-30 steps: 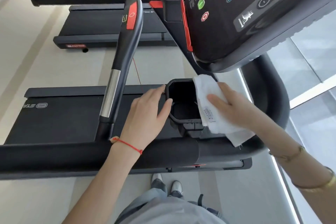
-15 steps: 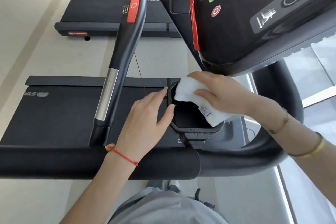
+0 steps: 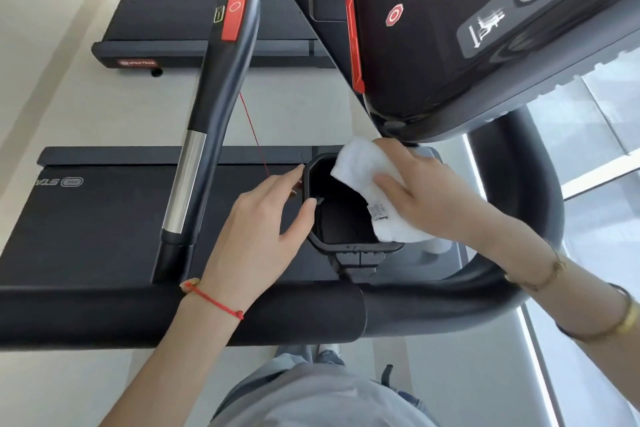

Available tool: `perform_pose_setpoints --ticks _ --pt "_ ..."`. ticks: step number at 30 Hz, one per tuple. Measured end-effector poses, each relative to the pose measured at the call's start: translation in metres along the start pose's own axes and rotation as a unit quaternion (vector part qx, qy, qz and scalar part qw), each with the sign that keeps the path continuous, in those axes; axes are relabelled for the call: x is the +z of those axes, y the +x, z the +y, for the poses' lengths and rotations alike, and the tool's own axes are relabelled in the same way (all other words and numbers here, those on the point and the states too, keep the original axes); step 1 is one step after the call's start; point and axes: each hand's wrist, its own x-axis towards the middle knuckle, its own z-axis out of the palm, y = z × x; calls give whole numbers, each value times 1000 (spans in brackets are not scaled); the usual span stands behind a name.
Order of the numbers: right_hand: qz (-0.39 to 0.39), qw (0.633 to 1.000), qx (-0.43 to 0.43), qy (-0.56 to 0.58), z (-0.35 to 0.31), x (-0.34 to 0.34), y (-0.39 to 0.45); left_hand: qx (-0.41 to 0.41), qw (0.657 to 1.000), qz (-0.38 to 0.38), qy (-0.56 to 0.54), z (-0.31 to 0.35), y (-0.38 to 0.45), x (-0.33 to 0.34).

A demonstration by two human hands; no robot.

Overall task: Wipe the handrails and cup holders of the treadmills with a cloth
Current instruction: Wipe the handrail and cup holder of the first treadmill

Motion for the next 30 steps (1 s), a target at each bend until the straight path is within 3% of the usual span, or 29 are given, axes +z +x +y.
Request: perform_pose_setpoints --ticks 4,9,11,17,21,30 --pt "-2 1000 20 1 -7 1 2 -4 1000 -2 0 0 0 1" --pt "24 977 -50 -204 -25 8 32 -5 1000 -3 5 0 -1 1" --pt "27 972 -62 -225 -28 10 36 -5 1000 -1 5 -1 -1 1" --pt "46 998 42 -32 -14 6 6 -1 1000 5 -3 0 0 0" --pt "39 984 139 105 -11 14 -20 6 1000 6 0 -1 0 2" --pt "-9 985 151 87 -7 8 9 13 1000 10 14 -1 -1 3"
